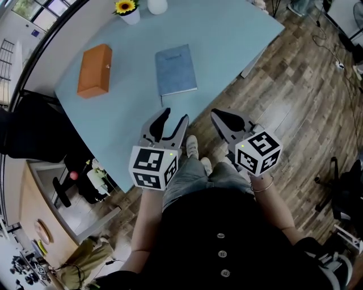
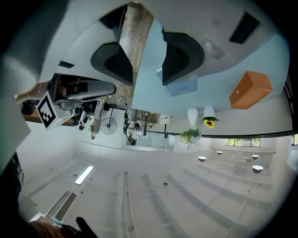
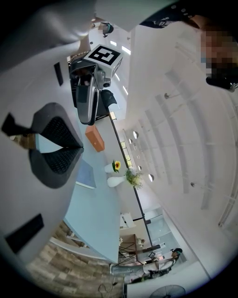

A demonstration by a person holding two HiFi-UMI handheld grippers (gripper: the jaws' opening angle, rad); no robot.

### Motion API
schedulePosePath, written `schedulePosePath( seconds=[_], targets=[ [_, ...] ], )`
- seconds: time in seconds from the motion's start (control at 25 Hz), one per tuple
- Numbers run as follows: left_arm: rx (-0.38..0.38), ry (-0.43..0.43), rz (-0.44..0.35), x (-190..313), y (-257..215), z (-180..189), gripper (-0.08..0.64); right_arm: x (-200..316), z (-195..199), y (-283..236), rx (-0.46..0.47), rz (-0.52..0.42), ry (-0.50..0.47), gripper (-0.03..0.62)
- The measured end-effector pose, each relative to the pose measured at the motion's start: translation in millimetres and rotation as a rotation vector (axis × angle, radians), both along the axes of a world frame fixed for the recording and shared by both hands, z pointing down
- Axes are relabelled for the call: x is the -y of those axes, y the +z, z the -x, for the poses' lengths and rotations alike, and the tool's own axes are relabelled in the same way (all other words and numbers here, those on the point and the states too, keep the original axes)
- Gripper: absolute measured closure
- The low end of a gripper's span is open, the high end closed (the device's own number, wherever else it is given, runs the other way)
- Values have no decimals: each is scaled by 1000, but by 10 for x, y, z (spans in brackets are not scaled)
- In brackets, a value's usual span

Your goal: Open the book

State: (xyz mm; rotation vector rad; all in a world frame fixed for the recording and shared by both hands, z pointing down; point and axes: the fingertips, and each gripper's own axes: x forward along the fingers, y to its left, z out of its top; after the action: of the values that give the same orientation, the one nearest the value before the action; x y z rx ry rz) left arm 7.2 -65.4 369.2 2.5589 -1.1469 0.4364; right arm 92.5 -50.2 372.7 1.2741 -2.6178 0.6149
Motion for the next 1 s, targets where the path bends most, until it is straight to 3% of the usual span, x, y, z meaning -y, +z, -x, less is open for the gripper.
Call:
schedulePosePath(
  seconds=[0.56, 1.0],
  targets=[
    [15, 78, -1, 859, -5, -8, 382, 904, 65, -53, -16, -6, 52, 591],
    [11, 110, -23, 1232, -12, 116, 382, 1174, 84, -39, -31, 3, 116, 591]
  ],
)
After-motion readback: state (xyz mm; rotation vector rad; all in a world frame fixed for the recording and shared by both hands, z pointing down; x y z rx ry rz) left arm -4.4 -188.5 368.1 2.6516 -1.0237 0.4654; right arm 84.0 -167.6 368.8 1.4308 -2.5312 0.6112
